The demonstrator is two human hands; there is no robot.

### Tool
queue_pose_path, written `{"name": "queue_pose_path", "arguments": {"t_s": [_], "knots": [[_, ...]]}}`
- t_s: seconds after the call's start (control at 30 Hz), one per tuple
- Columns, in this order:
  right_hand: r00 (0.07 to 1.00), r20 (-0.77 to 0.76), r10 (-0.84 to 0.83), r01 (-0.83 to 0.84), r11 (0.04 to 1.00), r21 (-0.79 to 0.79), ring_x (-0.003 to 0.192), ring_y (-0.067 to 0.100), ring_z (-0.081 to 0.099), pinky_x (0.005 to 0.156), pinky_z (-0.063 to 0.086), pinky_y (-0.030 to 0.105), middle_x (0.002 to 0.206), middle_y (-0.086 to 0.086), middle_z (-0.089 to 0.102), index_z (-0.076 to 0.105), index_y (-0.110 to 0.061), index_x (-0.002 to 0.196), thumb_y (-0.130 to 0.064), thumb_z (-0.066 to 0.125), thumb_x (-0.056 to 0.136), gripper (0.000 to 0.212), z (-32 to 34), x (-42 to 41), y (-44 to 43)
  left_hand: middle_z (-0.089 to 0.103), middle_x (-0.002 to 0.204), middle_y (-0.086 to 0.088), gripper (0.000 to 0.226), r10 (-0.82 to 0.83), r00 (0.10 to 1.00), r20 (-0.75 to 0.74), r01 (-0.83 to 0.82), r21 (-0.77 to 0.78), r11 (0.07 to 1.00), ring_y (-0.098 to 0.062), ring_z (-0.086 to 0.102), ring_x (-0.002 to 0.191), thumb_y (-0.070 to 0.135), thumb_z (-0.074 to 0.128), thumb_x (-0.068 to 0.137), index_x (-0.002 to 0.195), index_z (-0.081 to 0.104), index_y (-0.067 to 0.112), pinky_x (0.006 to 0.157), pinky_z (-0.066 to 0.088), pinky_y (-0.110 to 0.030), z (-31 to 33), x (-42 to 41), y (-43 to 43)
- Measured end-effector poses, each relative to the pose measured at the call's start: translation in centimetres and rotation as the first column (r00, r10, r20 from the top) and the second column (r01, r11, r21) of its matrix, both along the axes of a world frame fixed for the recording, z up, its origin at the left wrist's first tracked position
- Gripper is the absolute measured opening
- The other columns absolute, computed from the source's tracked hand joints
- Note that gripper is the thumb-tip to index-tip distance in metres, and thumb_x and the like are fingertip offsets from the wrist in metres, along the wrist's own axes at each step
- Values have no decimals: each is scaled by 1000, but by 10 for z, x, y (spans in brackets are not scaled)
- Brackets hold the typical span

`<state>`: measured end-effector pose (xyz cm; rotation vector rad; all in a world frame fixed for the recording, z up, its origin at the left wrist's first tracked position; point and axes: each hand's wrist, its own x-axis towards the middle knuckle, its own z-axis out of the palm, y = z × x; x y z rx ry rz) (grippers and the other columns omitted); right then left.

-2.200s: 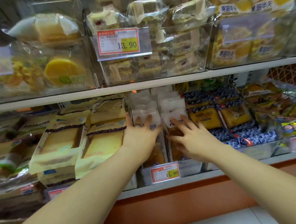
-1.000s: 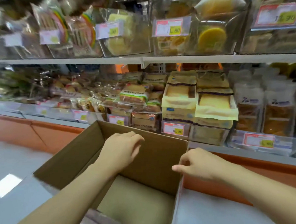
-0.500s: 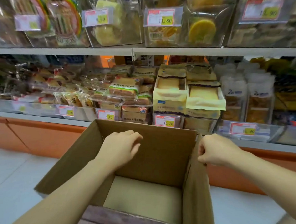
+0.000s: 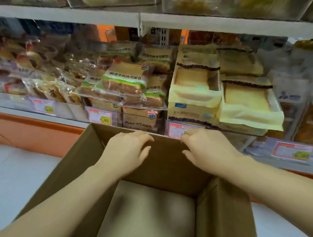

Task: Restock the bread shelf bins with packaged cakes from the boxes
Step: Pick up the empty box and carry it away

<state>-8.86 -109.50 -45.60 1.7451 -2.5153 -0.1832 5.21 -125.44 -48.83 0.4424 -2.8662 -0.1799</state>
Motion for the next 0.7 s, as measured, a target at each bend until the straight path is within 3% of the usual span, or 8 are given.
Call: {"name": "queue_pose_path", "arguments": {"t_s": [0.17,0.37,0.57,0.7], "knots": [[996,79,34,-44,990,137,100,23,58,73,51,36,112,2,57,49,-17,121,-19,49,95,26,2,-7,-18,69,102,5,23,65,992,105,-78,126,989,-18,67,88,29,57,90,111,67,25,75,53,-33,7,10,-3],[995,86,42,-69,936,344,105,24,59,74,49,35,116,6,59,53,-12,116,-12,48,95,21,14,-13,-37,61,122,7,30,253,913,320,-334,231,914,-19,61,104,33,46,97,125,57,29,90,49,-35,38,59,-8],[995,104,-10,-38,890,454,103,28,59,74,46,33,113,10,62,51,-14,118,-14,47,95,24,26,0,-50,62,114,8,30,441,770,461,-568,181,803,-17,61,96,31,37,100,121,57,29,86,46,-31,57,136,3],[990,136,32,-95,867,490,96,28,61,67,44,34,107,10,63,42,-17,125,-16,44,97,27,35,21,-57,61,105,1,21,568,636,522,-703,88,706,-23,58,92,21,44,96,110,60,21,81,40,-33,58,179,10]]}}
